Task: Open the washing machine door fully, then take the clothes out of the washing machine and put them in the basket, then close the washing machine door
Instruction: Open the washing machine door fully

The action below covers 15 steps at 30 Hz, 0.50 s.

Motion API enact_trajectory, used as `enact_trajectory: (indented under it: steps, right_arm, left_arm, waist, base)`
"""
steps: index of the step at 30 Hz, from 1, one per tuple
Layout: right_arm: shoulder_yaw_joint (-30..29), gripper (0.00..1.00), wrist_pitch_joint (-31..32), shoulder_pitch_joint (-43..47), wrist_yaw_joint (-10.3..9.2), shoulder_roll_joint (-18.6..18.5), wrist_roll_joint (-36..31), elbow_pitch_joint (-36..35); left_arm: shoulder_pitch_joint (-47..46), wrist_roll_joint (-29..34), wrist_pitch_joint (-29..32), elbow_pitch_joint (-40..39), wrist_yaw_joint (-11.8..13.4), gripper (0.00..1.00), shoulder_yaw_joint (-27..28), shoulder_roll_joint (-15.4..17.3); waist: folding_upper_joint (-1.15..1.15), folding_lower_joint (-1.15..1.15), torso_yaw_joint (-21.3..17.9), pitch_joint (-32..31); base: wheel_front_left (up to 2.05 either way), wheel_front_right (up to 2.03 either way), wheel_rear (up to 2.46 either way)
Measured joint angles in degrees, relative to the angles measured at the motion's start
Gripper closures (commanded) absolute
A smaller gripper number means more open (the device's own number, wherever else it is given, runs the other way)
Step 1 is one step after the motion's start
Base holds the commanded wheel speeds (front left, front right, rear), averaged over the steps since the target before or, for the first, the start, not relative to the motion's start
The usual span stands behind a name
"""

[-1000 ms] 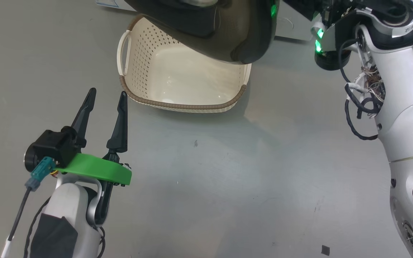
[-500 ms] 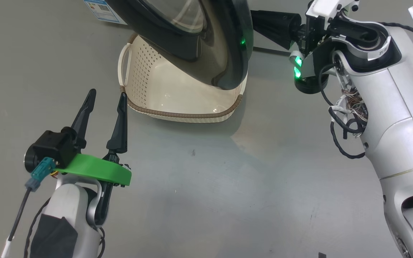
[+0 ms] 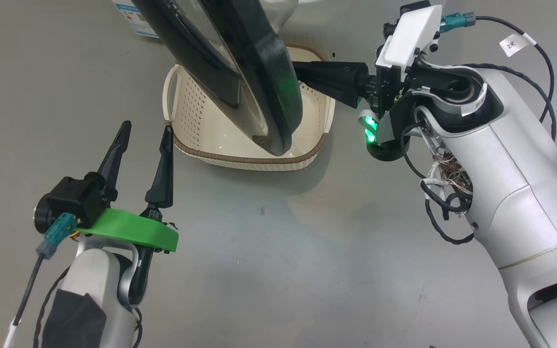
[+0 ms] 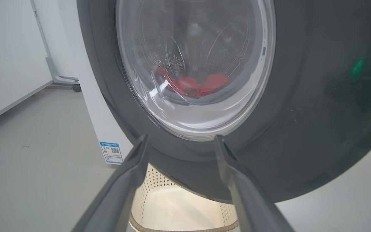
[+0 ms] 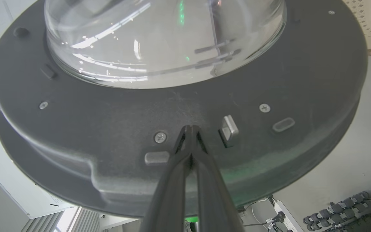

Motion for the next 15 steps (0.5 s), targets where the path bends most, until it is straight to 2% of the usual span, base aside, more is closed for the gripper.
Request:
enact_trajectory:
  steps: [15]
  right_arm:
    - [9.01, 1.00, -2.26, 2.29, -0.07, 0.01, 7.61, -5.56]
  left_arm:
    - [0.26, 0.07, 0.00, 0.00, 0.00, 0.00, -1.19, 0.00]
  waist:
    - [0.00, 0.00, 0.84, -0.60]
  base:
    - [0.00, 0.00, 0.00]
